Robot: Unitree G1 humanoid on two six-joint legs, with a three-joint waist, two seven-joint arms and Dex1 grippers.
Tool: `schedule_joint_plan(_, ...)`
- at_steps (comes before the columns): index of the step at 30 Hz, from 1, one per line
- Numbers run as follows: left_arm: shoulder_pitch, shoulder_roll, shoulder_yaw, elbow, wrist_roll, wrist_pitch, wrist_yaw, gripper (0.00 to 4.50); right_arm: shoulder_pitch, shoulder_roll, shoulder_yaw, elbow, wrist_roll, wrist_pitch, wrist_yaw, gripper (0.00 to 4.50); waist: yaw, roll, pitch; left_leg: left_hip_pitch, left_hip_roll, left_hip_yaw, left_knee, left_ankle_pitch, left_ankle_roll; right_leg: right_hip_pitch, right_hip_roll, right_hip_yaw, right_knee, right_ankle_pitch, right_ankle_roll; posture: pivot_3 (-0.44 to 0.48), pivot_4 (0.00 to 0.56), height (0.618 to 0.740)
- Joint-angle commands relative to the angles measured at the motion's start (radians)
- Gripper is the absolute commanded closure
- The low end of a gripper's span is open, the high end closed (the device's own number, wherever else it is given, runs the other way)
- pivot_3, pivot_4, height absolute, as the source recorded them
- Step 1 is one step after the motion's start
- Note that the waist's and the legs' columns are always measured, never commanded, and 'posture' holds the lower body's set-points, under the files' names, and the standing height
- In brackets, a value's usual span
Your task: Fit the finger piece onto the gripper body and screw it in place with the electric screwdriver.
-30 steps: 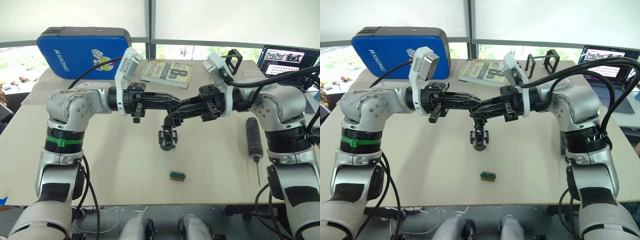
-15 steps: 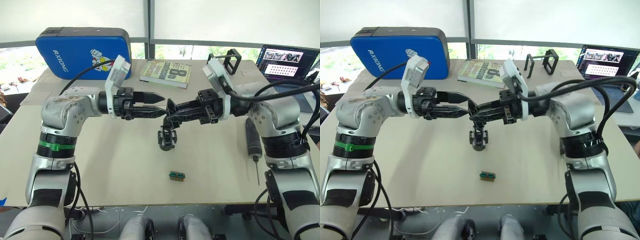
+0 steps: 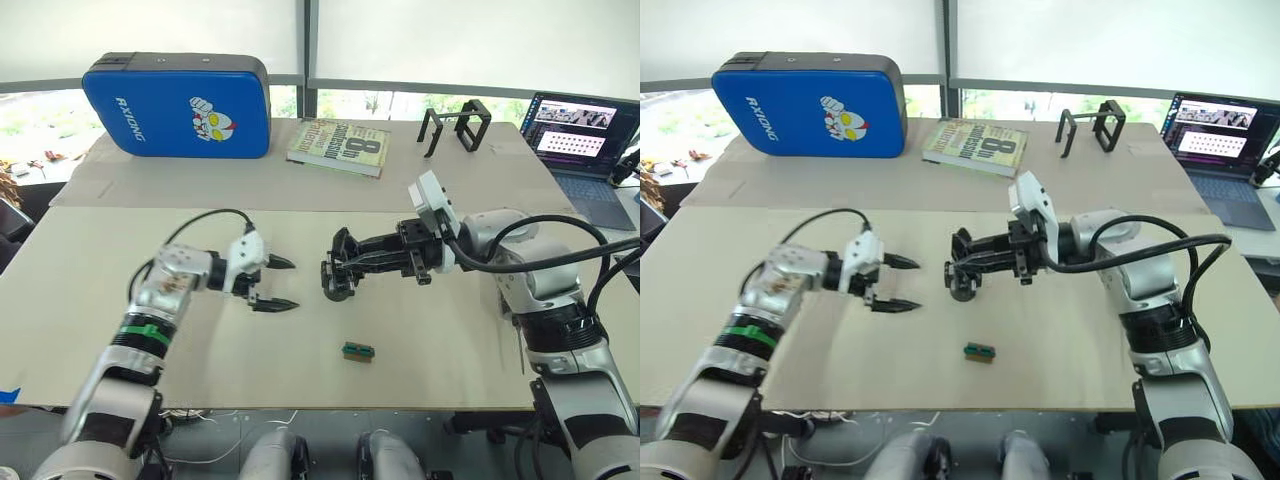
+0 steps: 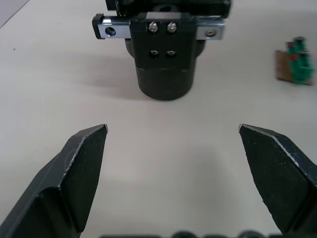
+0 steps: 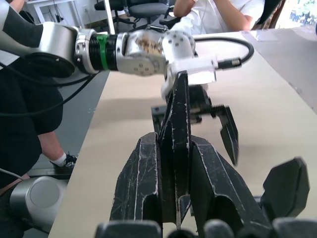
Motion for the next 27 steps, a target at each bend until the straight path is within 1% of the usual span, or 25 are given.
schedule_joint_plan(1,-0.039,-0.054,0.0,0.079,0.042,-0.1,0.054,0.0,0.011,-0.004,-0.02,-0.035,-0.003,-0.048,0.001,4.15,-0.001,0.0,0.0,0.0,0.0,0.0,0.0,0.0,0.0,0.0,0.0,0.0,0.0,0.0,0.0,0.0,0.15,0.74)
schedule_joint_plan(4,-0.07,-0.118,-0.006,0.137,0.079,-0.116,0.119,0.0,0.035,0.001,-0.023,-0.032,-0.015,-0.075,-0.009,4.15,-0.001,0.0,0.0,0.0,0.0,0.0,0.001,-0.001,0.001,0.0,0.0,-0.001,0.001,0.0,0.0,0.0,0.15,0.74)
schedule_joint_plan(6,-0.08,-0.152,-0.009,0.142,0.076,-0.102,0.109,0.0,0.047,0.001,-0.023,-0.03,-0.023,-0.092,-0.011,4.15,0.001,0.0,0.0,0.0,0.0,0.0,0.002,-0.001,0.002,0.0,0.0,-0.002,0.002,0.0,0.0,0.0,0.15,0.74)
schedule_joint_plan(10,-0.096,-0.181,-0.002,0.173,0.084,-0.117,0.114,0.0,0.057,-0.006,-0.021,-0.039,-0.019,-0.098,0.007,4.15,-0.002,0.0,0.0,-0.001,0.0,0.0,0.006,-0.003,0.005,0.0,-0.001,-0.002,0.003,0.0,0.001,0.0,0.15,0.74)
schedule_joint_plan(15,-0.092,-0.193,-0.006,0.195,0.091,-0.139,0.092,0.0,0.062,0.001,-0.024,-0.042,-0.016,-0.11,0.014,4.15,-0.001,0.0,0.0,-0.001,0.0,0.0,0.006,-0.003,0.005,0.0,-0.004,-0.002,0.004,0.0,0.001,0.0,0.15,0.74)
schedule_joint_plan(17,-0.092,-0.198,-0.005,0.205,0.092,-0.153,0.087,0.53,0.063,0.008,-0.02,-0.033,-0.018,-0.13,0.025,4.15,-0.001,0.0,0.0,-0.001,0.0,0.0,0.006,-0.003,0.005,0.0,-0.006,-0.002,0.004,0.0,0.001,0.0,0.15,0.74)
schedule_joint_plan(19,-0.098,-0.204,-0.004,0.22,0.103,-0.175,0.101,1.25,0.062,0.021,-0.015,-0.014,-0.02,-0.159,0.039,4.15,-0.001,0.0,0.0,-0.001,-0.001,0.0,0.006,-0.003,0.005,0.0,-0.007,-0.003,0.004,0.0,0.001,0.0,0.15,0.74)
schedule_joint_plan(21,-0.103,-0.21,0.0,0.227,0.101,-0.172,0.097,2.18,0.062,0.039,-0.014,0.009,-0.021,-0.182,0.047,4.15,0.0,0.0,0.0,-0.001,-0.001,0.0,0.006,-0.003,0.005,0.0,-0.008,-0.003,0.004,0.0,0.001,0.0,0.15,0.74)
schedule_joint_plan(25,-0.102,-0.217,0.0,0.226,0.099,-0.171,0.074,2.22,0.064,0.09,0.004,0.101,-0.059,-0.31,0.092,4.15,0.001,0.0,0.0,-0.001,-0.001,0.0,0.006,-0.003,0.005,0.001,-0.007,-0.004,0.004,0.0,0.001,0.0,0.15,0.74)
schedule_joint_plan(27,-0.099,-0.217,-0.002,0.222,0.101,-0.172,0.065,2.22,0.047,0.111,0.006,0.152,-0.071,-0.341,0.101,4.15,0.0,0.0,0.0,-0.001,-0.002,0.0,0.006,-0.003,0.005,0.001,-0.006,-0.004,0.005,0.0,0.001,0.0,0.15,0.74)
